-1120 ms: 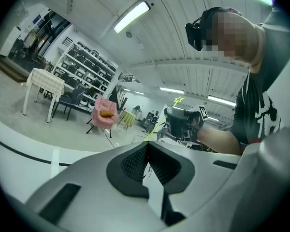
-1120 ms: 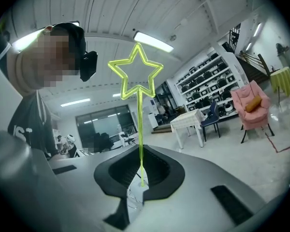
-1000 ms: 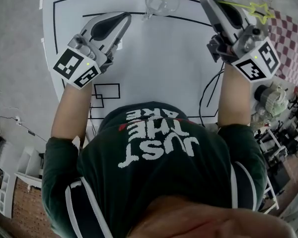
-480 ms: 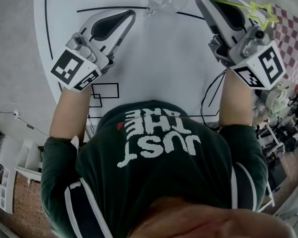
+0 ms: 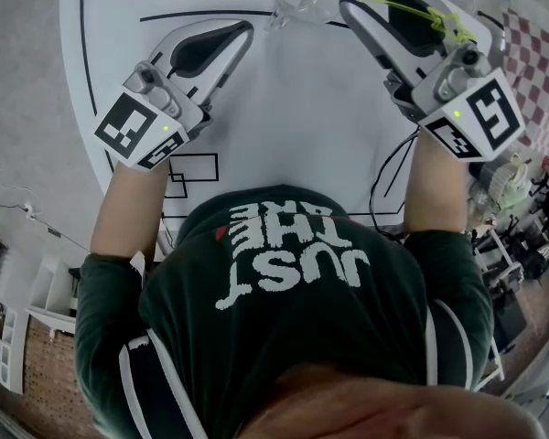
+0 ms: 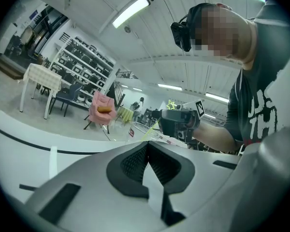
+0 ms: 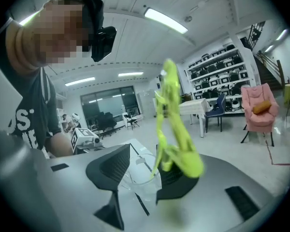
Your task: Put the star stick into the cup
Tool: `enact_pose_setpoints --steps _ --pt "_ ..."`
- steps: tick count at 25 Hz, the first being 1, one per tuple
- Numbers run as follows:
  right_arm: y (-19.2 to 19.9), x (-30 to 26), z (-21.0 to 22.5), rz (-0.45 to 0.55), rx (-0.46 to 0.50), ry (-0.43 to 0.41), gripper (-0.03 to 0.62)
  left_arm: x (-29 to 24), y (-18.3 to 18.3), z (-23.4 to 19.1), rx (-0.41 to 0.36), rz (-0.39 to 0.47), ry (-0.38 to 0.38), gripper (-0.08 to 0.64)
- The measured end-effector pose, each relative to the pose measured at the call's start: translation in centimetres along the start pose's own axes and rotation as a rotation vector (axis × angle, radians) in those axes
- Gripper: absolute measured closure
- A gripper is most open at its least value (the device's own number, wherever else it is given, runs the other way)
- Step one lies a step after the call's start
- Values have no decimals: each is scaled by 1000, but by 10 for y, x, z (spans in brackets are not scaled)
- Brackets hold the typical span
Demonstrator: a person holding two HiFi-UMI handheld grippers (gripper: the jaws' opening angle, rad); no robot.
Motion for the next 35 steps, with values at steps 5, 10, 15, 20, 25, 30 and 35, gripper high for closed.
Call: enact_pose_setpoints --steps 5,10,15,20,25,30,35 --pt "2 1 -1 -7 2 1 397 -2 0 3 1 -2 3 549" --pt "4 2 0 -10 -3 2 394 -4 1 5 5 -3 8 549" --pt "6 4 3 -23 0 4 392 -8 2 7 8 -5 9 549" --pt "11 3 0 -30 -31 7 379 -4 3 11 10 -5 12 549" --pt "22 6 -4 -69 -55 15 359 -2 4 17 16 0 20 549" --pt "30 12 -9 -109 -82 48 354 5 -2 25 8 14 27 549" --pt "32 22 -28 -141 -140 61 354 23 -14 41 4 26 22 549"
Point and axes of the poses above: the fingertips, and each gripper's own axes: x backward along the fingers, z to its right, y out of its underside, the point moved 6 cm from there along x, backward along the fingers, and after that the axes turned 8 degrees about y, right-handed, at the moved point
